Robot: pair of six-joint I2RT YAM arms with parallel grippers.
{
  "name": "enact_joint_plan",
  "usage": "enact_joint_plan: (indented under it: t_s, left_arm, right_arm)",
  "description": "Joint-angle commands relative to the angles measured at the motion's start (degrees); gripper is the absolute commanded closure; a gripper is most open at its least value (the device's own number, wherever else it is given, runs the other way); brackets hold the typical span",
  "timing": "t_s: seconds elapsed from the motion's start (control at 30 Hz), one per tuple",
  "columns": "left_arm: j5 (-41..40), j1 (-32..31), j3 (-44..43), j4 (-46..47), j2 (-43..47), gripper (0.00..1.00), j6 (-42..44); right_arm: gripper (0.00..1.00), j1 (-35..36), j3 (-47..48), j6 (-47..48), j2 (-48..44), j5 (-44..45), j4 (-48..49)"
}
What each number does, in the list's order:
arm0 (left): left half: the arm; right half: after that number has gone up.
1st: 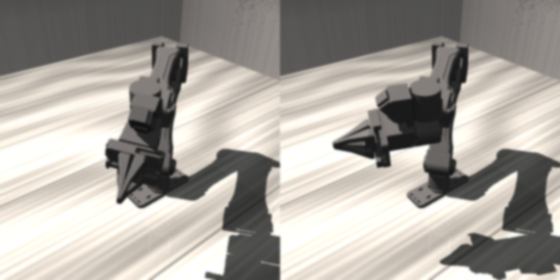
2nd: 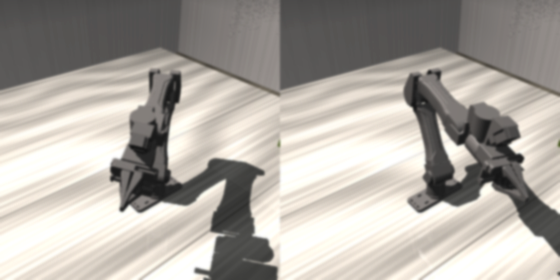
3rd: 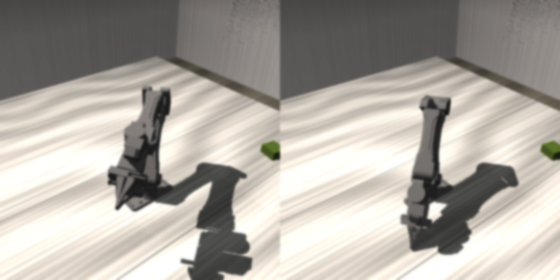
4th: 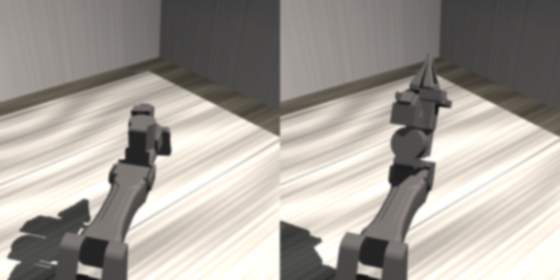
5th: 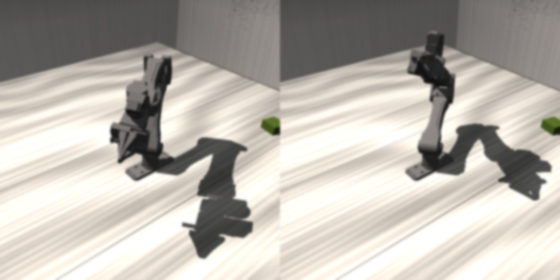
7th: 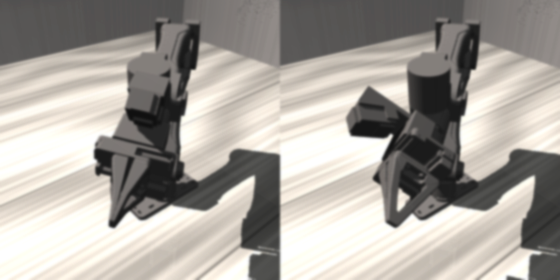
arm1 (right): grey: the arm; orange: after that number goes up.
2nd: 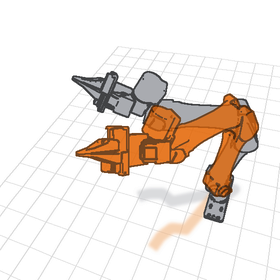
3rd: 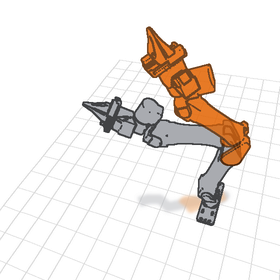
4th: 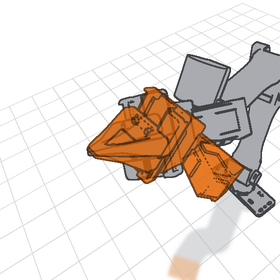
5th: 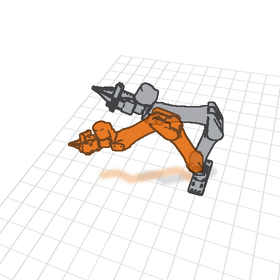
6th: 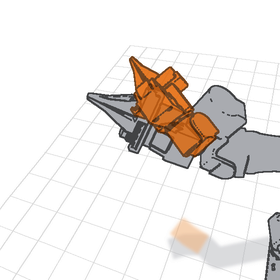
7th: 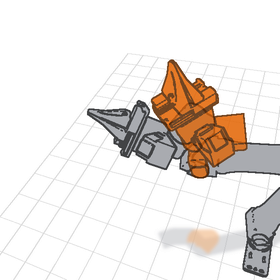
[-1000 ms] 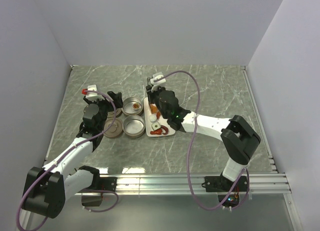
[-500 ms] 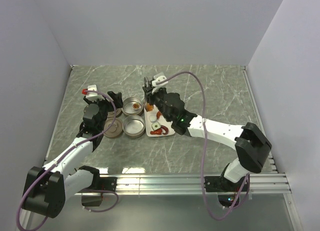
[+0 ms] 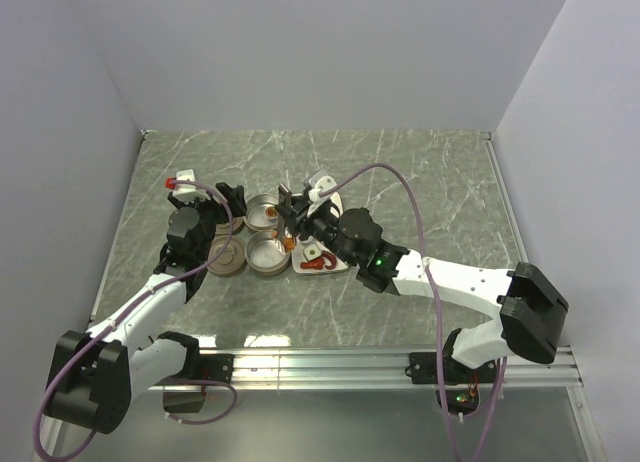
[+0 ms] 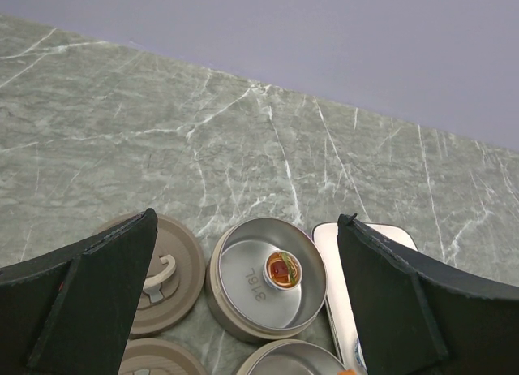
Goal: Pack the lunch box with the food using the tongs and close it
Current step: Place the food into the lunch box
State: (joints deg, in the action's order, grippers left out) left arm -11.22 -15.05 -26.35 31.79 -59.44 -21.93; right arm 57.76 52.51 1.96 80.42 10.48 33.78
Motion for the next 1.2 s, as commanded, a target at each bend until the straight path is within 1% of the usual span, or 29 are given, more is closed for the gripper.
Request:
enact_joint_plan:
  t_s: [0.0, 0.5, 1.07, 1.17]
  left_arm:
    - [0.5, -0.16, -0.46, 1.08, 0.03, 0.01, -0.21]
    - [0.33, -0.07, -0.37, 1.26, 0.11, 0.01, -0.21]
    - [0.41, -0.07, -0.46, 1.43, -0.24, 0.01, -0.13]
    - [0.41, -0.07, -0.55, 1.34, -0.24, 0.01, -0.04]
  right_arm:
    - [0.85, 0.6, 0.31, -0.81, -0.8, -1.51, 2.78]
    - [0.85, 0.87, 4.53, -0.02, 5.0, -2.04, 3.48]
    - [0.85, 0.87, 8.31, 0.5, 8.08, -3.36, 2.43]
    - [0.83, 0.87, 8.75, 0.59, 8.52, -3.01, 1.99]
